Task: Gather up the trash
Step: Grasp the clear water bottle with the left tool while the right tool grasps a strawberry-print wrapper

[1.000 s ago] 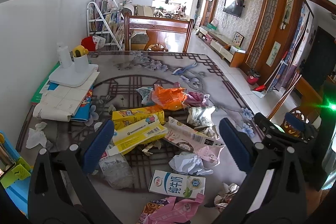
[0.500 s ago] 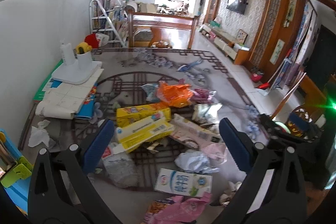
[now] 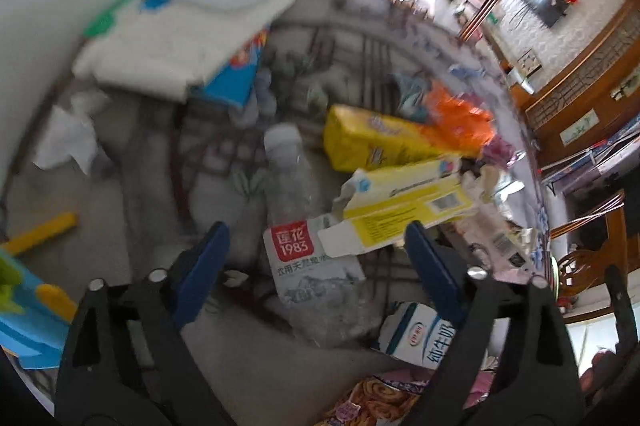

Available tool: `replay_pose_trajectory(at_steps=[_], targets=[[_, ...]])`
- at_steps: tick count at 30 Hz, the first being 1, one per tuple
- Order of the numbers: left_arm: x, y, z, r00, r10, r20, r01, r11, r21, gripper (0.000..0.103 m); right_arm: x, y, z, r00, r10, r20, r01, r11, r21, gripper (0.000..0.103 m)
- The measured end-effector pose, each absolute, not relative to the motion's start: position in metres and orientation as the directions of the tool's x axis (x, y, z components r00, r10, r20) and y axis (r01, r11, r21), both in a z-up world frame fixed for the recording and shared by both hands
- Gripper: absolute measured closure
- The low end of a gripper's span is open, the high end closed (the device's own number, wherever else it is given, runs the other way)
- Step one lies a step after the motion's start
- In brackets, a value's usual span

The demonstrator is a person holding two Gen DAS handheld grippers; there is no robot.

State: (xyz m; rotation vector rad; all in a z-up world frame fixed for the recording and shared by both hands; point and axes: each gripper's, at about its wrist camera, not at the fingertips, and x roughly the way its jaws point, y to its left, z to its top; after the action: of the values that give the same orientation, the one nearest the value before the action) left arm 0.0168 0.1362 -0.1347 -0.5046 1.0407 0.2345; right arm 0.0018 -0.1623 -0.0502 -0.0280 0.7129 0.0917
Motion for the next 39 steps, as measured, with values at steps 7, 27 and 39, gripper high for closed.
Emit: replay_pose_trajectory(at_steps=[7, 27, 39], targets=[[0.025, 0.133, -0.169, 0.402, -0.135, -0.906, -0.439, 0.839, -0.32, 0.049, 0.009, -0.145, -0.056, 0.696, 0.143, -0.704, -0.19, 0.982, 0.011, 0.007], [-0.004, 0.127, -0.139, 0.486, -0.117, -0.866, -0.37, 0.87, -0.325, 0.088, 0.111, -0.034, -0.138, 0.239, 0.219, -0.946, -0.563, 0.825, 0.049, 0.051], [0.001, 0.123, -0.162, 0.43, -0.173, -0.886, -0.401, 0.843, -0.359, 0.046, 0.104, -0.04, -0.138, 0.23, 0.234, -0.944, -0.54, 0.838, 0.077, 0.083]])
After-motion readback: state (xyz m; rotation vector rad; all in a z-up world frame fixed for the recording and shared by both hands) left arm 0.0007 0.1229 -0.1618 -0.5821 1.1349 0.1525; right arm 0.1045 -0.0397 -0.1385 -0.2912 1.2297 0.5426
